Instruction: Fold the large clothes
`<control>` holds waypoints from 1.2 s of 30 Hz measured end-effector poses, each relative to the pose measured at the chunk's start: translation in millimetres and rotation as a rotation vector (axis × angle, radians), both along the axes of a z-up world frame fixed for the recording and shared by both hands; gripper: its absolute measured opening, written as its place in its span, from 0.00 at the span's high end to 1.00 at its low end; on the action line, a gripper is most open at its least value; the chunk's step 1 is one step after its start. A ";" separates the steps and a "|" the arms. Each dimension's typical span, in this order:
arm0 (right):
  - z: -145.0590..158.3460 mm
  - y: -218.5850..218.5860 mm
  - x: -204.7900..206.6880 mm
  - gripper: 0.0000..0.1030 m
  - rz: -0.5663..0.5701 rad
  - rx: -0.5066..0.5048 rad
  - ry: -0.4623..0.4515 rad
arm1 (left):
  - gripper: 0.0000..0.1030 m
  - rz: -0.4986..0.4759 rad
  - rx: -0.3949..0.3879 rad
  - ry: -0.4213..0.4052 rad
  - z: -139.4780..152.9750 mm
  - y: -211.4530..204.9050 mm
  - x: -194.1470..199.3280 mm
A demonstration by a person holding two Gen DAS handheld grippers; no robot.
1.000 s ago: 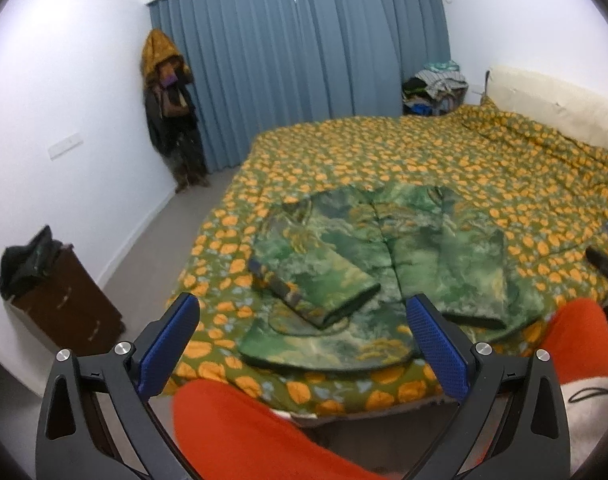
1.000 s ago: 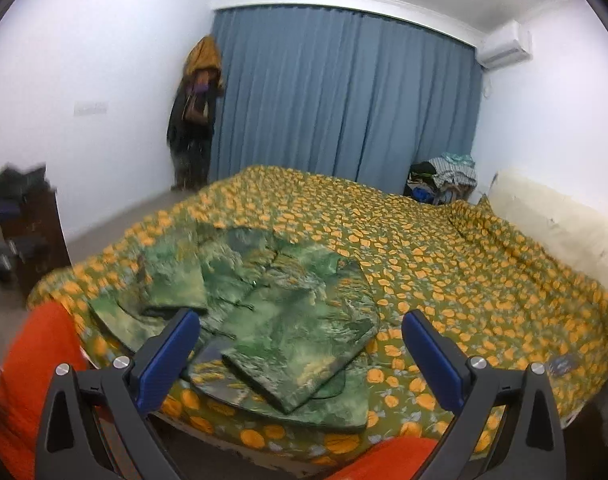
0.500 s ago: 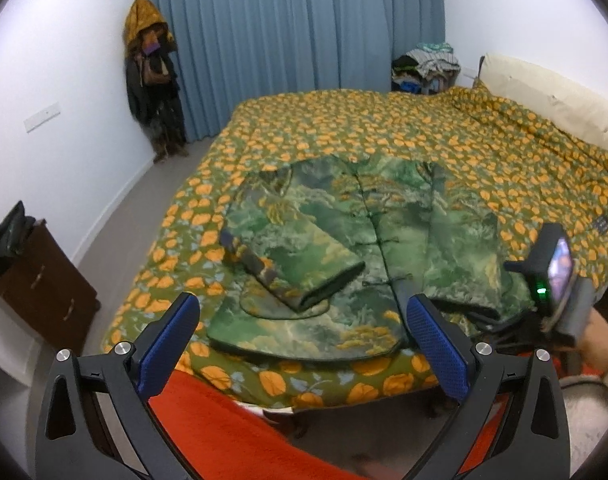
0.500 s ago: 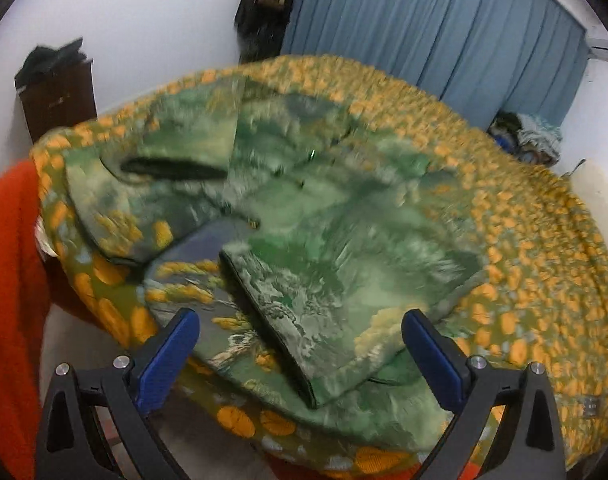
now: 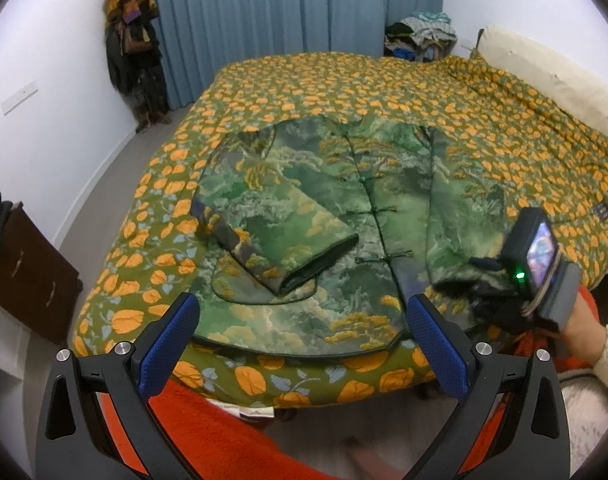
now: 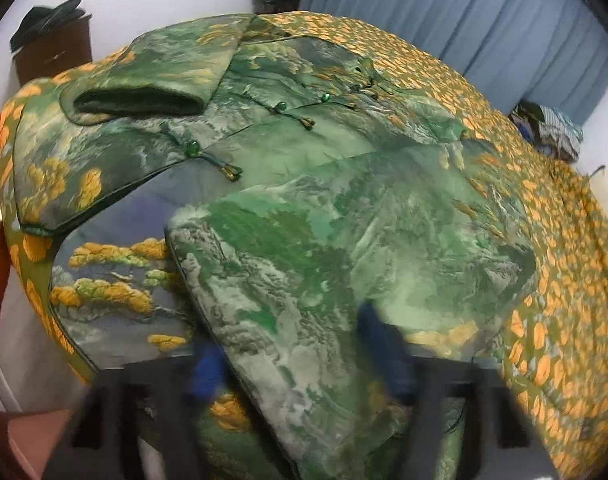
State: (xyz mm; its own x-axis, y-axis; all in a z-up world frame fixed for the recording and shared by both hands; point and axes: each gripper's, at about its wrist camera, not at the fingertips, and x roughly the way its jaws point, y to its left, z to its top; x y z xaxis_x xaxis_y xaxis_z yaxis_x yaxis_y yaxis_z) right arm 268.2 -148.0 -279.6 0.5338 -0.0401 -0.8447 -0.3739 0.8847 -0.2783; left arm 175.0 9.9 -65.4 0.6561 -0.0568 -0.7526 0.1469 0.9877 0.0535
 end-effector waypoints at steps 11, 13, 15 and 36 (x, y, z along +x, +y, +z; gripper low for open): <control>153.4 -93.8 -22.5 0.92 -0.340 0.267 -0.322 | 0.00 0.023 -0.004 0.019 -8.9 11.6 23.1; 176.2 -125.3 -26.0 0.92 -0.415 0.287 -0.371 | 0.00 0.027 0.002 0.019 -9.8 12.8 29.5; 188.6 -150.7 -23.1 0.92 -0.479 0.279 -0.401 | 0.00 0.033 -0.002 0.018 -9.5 15.5 34.1; 64.6 -402.2 -47.1 0.71 -1.187 0.510 -0.205 | 0.00 -0.035 0.042 0.069 -38.3 21.7 70.2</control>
